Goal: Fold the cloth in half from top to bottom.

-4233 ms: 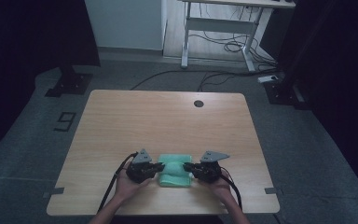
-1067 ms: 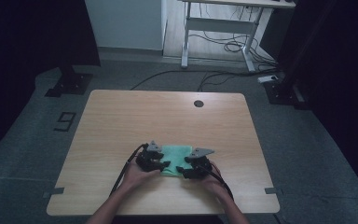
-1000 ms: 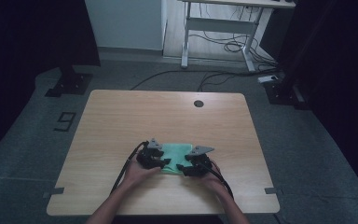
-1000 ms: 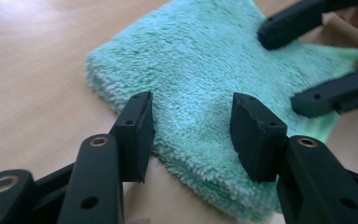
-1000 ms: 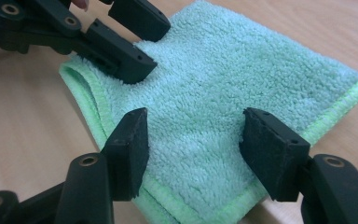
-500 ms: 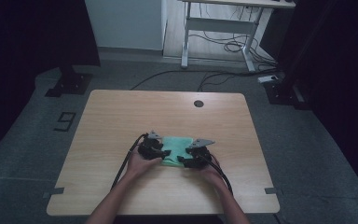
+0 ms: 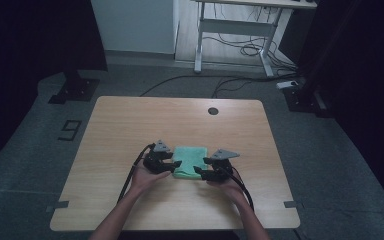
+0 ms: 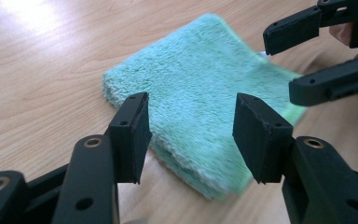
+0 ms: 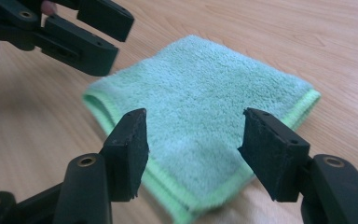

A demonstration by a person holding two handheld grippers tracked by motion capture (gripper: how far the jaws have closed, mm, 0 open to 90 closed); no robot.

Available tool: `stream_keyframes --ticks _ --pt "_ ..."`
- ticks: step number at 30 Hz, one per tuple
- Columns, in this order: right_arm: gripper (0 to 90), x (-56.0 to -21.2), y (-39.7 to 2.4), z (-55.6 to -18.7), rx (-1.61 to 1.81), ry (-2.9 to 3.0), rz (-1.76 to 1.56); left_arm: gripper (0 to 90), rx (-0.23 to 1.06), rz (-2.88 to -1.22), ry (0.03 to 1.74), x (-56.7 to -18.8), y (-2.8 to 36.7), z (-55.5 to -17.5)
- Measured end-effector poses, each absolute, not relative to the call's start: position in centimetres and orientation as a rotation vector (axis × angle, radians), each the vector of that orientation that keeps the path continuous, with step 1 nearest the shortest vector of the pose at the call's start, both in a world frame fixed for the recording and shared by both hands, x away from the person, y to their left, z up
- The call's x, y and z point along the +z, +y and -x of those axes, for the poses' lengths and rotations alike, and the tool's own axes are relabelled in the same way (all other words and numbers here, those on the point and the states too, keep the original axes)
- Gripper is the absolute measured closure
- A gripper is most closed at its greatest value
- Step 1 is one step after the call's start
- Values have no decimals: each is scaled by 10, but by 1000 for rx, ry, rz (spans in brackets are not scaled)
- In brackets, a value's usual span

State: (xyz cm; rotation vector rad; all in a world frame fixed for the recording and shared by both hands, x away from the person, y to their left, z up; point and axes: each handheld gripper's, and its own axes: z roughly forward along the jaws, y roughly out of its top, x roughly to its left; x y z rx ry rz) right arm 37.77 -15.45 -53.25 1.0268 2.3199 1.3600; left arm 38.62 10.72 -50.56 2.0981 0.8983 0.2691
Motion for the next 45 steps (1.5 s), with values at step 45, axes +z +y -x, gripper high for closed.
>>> stream_keyframes --ticks 45 --pt "378 -544 -192 -275 1357 2345 -1013 434 260 -2097 892 -531 156 -289"
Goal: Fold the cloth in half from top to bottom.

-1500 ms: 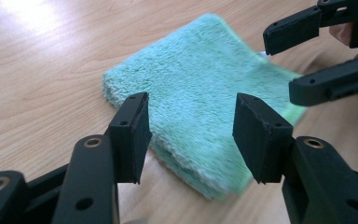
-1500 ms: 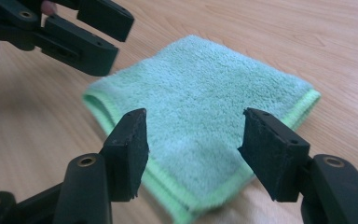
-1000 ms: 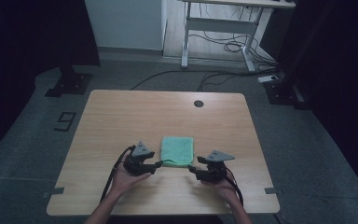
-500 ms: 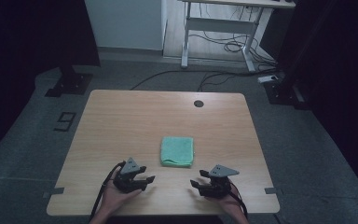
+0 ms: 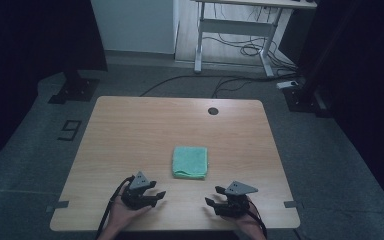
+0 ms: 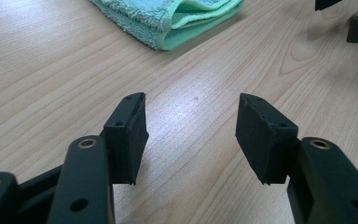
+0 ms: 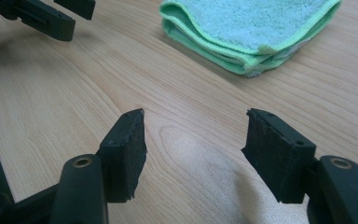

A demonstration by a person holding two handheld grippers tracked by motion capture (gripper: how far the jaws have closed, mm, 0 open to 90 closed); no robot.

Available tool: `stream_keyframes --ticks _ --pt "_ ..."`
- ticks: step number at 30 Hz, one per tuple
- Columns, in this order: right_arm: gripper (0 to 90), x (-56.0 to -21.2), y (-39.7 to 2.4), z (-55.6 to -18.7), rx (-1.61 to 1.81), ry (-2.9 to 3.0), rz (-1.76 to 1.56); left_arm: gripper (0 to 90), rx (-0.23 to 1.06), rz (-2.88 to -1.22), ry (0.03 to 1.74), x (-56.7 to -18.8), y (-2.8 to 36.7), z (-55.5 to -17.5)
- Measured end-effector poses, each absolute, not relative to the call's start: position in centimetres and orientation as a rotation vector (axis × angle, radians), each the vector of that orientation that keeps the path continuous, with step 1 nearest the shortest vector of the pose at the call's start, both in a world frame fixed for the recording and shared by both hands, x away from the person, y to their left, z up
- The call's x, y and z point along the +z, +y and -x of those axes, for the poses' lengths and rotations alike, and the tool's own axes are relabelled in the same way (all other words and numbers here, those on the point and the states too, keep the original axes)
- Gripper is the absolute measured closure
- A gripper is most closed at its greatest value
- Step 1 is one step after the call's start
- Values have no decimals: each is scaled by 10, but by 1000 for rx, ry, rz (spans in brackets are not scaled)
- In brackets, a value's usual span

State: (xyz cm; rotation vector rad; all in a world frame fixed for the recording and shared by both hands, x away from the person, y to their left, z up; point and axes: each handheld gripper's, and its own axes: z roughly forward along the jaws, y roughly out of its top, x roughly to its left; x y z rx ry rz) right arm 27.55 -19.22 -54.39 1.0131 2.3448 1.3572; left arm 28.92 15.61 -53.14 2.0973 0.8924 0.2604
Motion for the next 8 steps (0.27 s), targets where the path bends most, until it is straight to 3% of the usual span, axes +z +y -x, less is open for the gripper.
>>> stream_keyframes --ticks 8 --pt "365 -543 -193 -276 1348 2338 -1012 429 259 -2093 901 -533 158 -290"
